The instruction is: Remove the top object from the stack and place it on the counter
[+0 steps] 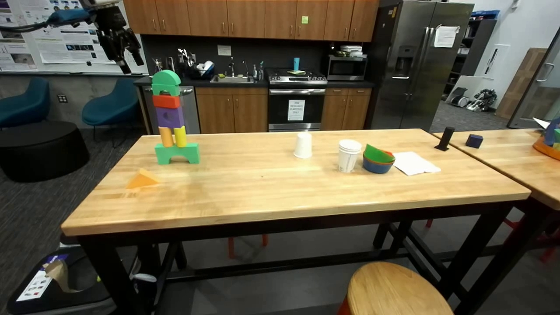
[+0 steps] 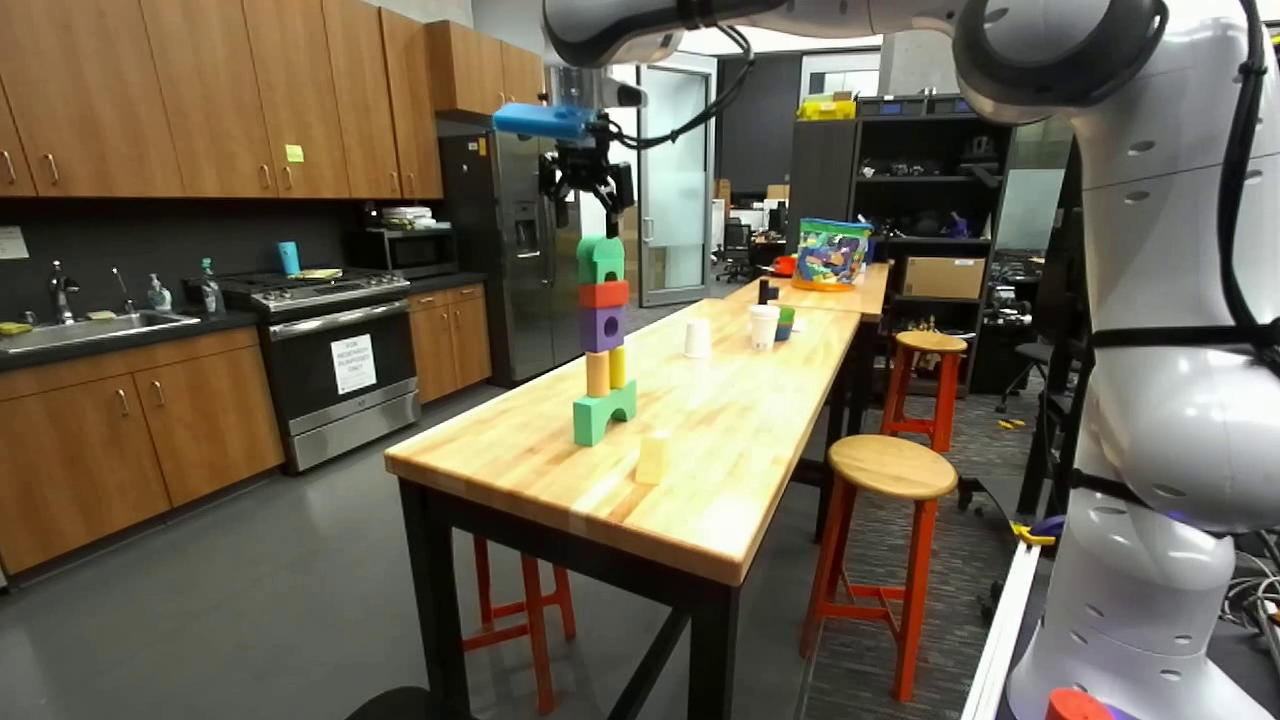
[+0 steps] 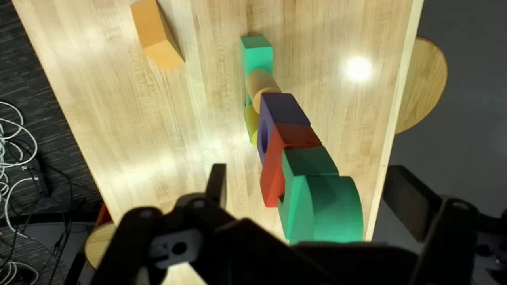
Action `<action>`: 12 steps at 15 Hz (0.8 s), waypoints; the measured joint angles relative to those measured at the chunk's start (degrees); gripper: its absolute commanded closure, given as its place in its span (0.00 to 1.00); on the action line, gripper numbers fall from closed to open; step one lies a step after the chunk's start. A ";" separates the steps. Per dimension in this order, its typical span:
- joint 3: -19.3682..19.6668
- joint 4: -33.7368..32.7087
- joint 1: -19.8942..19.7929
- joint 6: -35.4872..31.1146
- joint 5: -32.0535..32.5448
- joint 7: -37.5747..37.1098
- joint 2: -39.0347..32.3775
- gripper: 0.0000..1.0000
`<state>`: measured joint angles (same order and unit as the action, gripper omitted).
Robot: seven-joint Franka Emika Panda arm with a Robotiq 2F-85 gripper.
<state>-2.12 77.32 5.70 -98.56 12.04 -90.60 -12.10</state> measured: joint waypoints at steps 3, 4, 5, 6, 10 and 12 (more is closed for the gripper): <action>0.37 -0.98 -0.32 -1.24 0.95 0.09 -0.58 0.00; 0.45 -1.08 -0.33 -1.78 1.36 0.13 -0.76 0.00; 0.51 -1.21 -0.33 -2.29 1.64 0.14 -0.99 0.00; 0.57 -1.32 -0.33 -2.70 1.95 0.14 -1.22 0.00; 1.23 -1.51 -0.69 -3.70 2.22 0.16 -2.10 0.00; 1.64 -1.52 -1.16 -4.05 2.23 0.32 -2.39 0.00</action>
<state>-0.48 75.80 4.54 -102.61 14.27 -90.28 -14.50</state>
